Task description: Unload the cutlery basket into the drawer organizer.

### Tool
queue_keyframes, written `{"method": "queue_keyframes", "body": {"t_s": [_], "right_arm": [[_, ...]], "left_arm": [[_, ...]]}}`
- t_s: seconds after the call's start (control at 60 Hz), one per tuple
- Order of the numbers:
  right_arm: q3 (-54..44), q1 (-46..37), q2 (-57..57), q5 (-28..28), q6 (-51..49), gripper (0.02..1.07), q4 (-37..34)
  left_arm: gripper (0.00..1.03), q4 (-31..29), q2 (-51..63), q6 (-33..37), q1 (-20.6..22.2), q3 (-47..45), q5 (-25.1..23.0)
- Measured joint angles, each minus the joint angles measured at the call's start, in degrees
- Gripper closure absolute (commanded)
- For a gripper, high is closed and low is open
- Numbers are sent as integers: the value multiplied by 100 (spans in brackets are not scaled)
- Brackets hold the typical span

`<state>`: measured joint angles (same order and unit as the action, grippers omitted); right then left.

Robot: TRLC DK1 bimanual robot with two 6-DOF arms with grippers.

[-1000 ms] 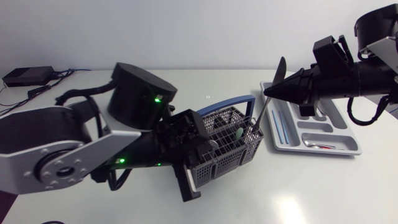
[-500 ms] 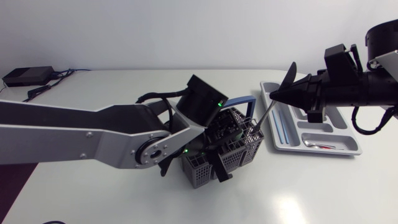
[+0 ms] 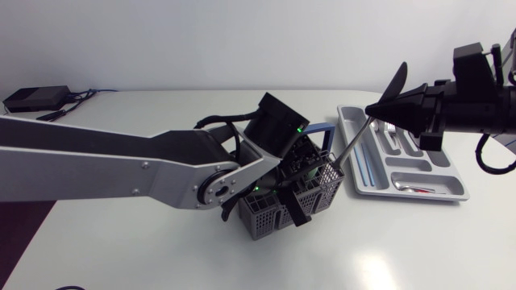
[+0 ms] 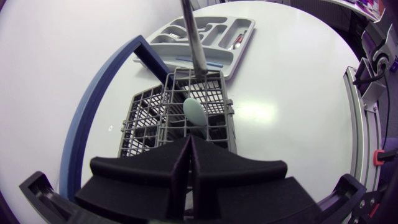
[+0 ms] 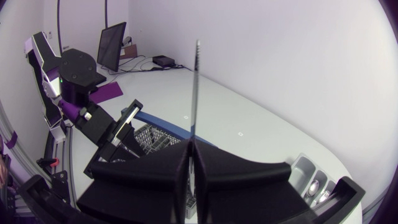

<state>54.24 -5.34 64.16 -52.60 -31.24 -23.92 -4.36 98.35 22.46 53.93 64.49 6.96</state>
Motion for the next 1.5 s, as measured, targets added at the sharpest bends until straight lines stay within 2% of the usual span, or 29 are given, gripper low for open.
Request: {"method": "queue_keyframes", "body": {"t_s": [0.317, 0.517, 0.767, 1.05, 1.5], "right_arm": [[-37, -262, -306, -33, 433, 102, 210], [90, -1058, -129, -31, 306, 102, -72], [638, -2083, 754, 22, -208, 102, -533], [2085, -2712, 2288, 651, -546, 102, -1045], [4566, -2778, 4457, 1681, -719, 102, -2157]], "left_arm": [[96, 0, 70, 0, 20, 72, 44], [96, -136, -151, -42, 22, -35, -63], [96, -175, -828, -44, 20, -284, -92], [96, -225, -1635, -37, 7, -732, -107], [96, -479, -2616, 46, -111, -1491, -111]]}}
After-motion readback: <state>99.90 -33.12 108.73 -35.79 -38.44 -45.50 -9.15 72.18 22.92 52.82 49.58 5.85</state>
